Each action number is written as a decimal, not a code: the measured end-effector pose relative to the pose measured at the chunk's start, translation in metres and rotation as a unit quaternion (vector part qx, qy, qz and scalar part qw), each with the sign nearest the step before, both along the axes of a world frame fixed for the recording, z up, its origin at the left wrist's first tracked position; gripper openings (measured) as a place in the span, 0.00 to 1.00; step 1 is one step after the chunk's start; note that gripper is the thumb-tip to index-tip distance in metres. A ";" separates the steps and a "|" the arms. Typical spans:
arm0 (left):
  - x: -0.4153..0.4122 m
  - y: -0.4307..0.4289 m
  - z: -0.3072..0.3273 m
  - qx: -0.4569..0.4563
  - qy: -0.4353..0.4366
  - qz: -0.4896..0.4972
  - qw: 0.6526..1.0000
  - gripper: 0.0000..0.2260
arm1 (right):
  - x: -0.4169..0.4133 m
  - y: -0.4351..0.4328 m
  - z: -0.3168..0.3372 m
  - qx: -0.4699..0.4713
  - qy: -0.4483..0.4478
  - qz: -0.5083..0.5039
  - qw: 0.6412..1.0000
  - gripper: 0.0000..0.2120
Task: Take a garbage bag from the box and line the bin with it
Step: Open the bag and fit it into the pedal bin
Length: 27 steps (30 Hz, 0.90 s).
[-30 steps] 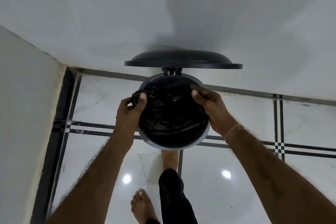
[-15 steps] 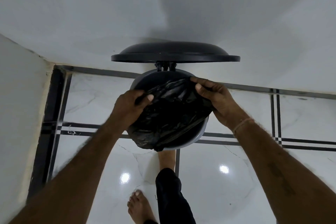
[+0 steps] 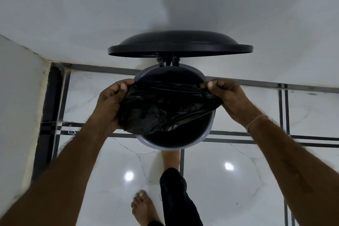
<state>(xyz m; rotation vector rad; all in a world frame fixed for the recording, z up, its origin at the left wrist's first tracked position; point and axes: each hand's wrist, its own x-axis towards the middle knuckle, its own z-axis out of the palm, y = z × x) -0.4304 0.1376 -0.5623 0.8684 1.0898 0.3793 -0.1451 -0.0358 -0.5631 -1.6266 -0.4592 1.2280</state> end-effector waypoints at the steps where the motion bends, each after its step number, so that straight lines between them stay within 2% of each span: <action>1: -0.001 0.002 -0.001 0.030 0.006 -0.020 0.999 0.10 | 0.000 0.000 0.000 -0.001 -0.022 0.009 1.000 0.12; 4: -0.002 0.008 -0.002 0.124 0.033 -0.094 0.987 0.14 | 0.001 0.005 0.003 0.004 -0.077 0.031 0.997 0.12; 6: -0.002 0.012 -0.001 0.152 0.050 -0.124 0.979 0.18 | 0.003 0.008 0.006 0.007 -0.121 0.053 0.991 0.13; 8: -0.002 0.013 -0.003 0.159 0.054 -0.120 0.978 0.19 | 0.004 0.010 0.010 0.004 -0.148 0.070 0.986 0.15; 13: 0.002 0.010 -0.006 0.200 0.087 -0.118 0.969 0.21 | 0.005 0.006 0.015 -0.037 -0.148 0.110 0.982 0.20; 17: 0.009 0.011 -0.011 0.320 0.206 -0.209 0.901 0.33 | 0.004 0.008 0.012 -0.023 -0.156 0.084 0.984 0.19; 21: 0.031 0.020 -0.020 0.382 0.270 -0.237 0.851 0.34 | 0.007 0.018 -0.006 -0.007 -0.158 0.065 0.985 0.21; 24: 0.048 0.034 -0.028 0.381 0.300 -0.274 0.831 0.36 | 0.011 0.034 -0.023 -0.023 -0.165 0.036 0.985 0.27; 27: 0.048 0.049 -0.034 0.315 0.310 -0.284 0.851 0.31 | 0.016 0.047 -0.032 -0.099 -0.169 0.054 0.979 0.37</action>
